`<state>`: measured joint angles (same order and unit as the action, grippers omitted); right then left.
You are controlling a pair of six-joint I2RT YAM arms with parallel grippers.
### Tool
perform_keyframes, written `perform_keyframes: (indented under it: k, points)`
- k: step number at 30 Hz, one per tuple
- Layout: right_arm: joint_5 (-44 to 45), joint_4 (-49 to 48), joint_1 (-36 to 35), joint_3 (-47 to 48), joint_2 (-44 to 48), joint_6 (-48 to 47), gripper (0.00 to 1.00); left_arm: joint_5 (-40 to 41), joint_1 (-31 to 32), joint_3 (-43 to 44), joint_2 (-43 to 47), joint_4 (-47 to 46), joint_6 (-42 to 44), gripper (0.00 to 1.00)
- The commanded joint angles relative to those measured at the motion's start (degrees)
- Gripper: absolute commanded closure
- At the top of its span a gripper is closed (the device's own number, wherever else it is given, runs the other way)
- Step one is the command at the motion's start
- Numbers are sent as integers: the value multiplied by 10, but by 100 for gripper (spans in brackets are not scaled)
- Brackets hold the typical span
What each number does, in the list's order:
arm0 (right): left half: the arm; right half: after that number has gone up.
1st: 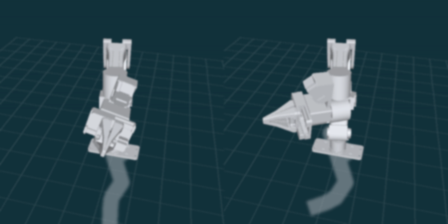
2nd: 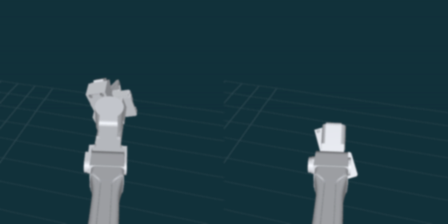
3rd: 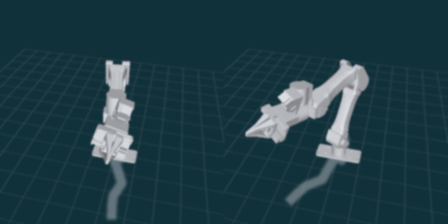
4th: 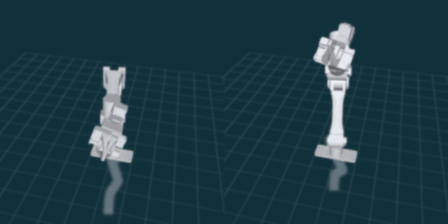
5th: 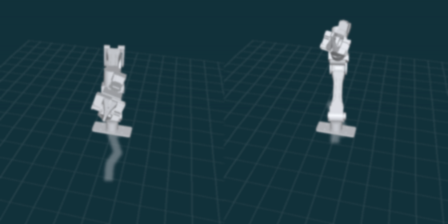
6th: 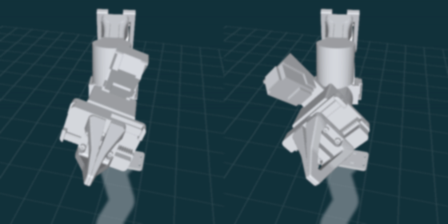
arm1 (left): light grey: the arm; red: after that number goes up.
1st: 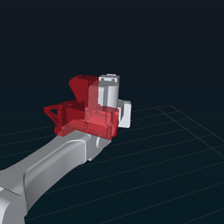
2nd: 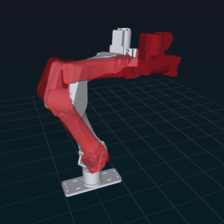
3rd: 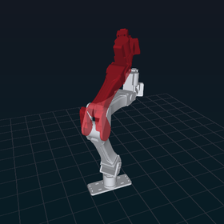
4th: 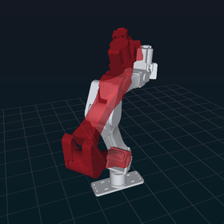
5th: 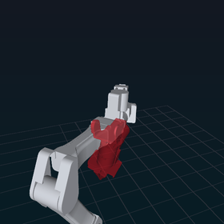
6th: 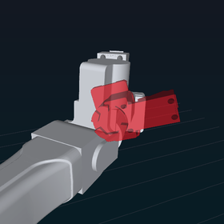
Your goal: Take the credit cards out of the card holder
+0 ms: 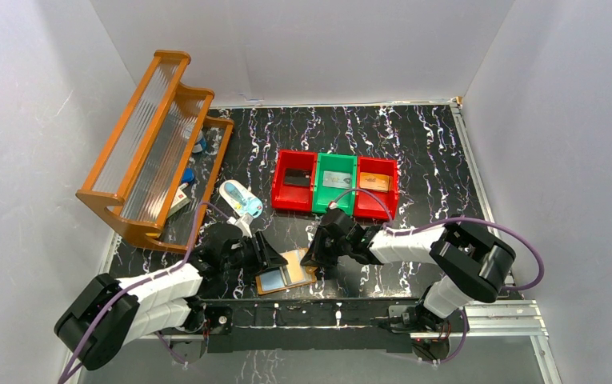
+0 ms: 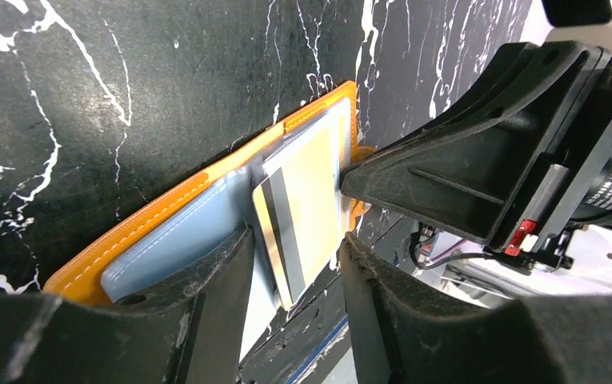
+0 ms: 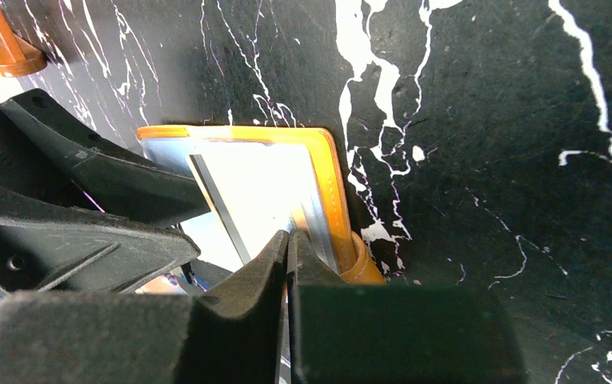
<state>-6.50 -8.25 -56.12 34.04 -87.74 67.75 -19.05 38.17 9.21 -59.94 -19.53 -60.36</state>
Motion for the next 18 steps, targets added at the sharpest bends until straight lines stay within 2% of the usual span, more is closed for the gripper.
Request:
perform_keyframes:
  k: [1, 6, 10, 18]
  points:
    - [53, 81, 2, -38, -34, -24, 88, 21, -3, -28, -3, -15, -32, 57]
    - [47, 69, 2, -42, -38, -21, 88, 3, -3, -56, -34, -108, -57, 63]
    - [42, 62, 2, -45, -36, -15, 88, -10, -3, -64, -66, -154, -65, 77]
    - [40, 56, 2, -49, -40, -9, 88, 1, -4, -72, -51, -149, -73, 100]
